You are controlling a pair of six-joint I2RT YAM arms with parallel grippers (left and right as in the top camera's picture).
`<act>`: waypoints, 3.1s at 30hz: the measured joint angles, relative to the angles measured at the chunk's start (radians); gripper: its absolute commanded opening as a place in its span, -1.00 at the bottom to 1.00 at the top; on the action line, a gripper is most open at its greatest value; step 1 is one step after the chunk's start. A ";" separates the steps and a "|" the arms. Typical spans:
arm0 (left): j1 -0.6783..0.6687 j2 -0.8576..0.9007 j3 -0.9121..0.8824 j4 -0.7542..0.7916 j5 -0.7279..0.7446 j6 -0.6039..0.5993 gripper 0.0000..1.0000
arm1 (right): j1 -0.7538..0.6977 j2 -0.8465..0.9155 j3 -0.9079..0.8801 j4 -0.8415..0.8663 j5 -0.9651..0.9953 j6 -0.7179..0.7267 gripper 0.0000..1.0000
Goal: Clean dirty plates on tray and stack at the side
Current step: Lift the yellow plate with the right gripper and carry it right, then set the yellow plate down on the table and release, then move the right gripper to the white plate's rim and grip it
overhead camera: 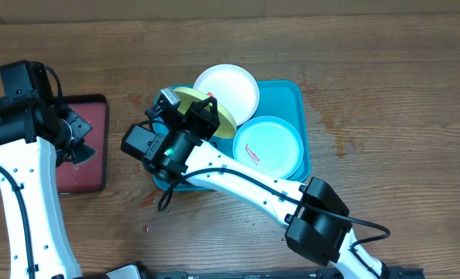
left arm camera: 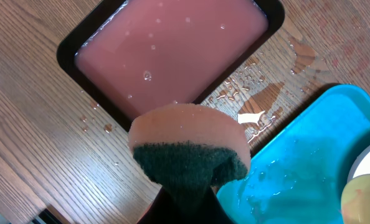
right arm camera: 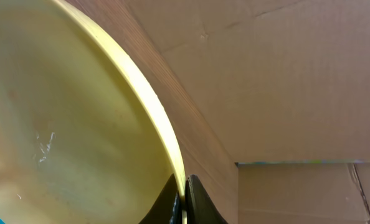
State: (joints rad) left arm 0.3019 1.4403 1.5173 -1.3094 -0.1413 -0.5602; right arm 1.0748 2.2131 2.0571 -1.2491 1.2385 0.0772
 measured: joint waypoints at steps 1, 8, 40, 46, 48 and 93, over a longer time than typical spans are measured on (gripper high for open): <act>0.000 0.000 0.000 0.000 0.000 0.000 -0.92 | 0.000 0.000 0.000 0.001 0.000 0.000 -0.93; 0.000 0.000 0.000 0.000 0.000 0.000 -0.91 | -0.029 0.000 0.000 0.016 -0.245 0.020 -0.93; 0.000 0.000 -0.001 0.009 0.004 0.000 -0.91 | -1.320 -0.002 -0.214 0.035 -1.482 0.086 -0.93; 0.000 0.000 -0.001 0.015 0.004 0.000 -0.91 | -1.357 -0.002 -0.357 0.141 -1.492 0.080 -0.48; 0.000 0.000 -0.001 0.016 0.004 0.000 -0.91 | -1.354 -0.002 -0.383 0.153 -1.498 0.076 -0.44; 0.000 0.000 -0.002 0.027 0.026 0.001 -0.91 | -0.722 0.148 -0.045 0.345 -1.424 0.081 0.24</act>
State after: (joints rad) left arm 0.3019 1.4403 1.5154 -1.2823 -0.1154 -0.5591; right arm 0.3531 2.3611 2.0121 -0.9043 -0.1852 0.1585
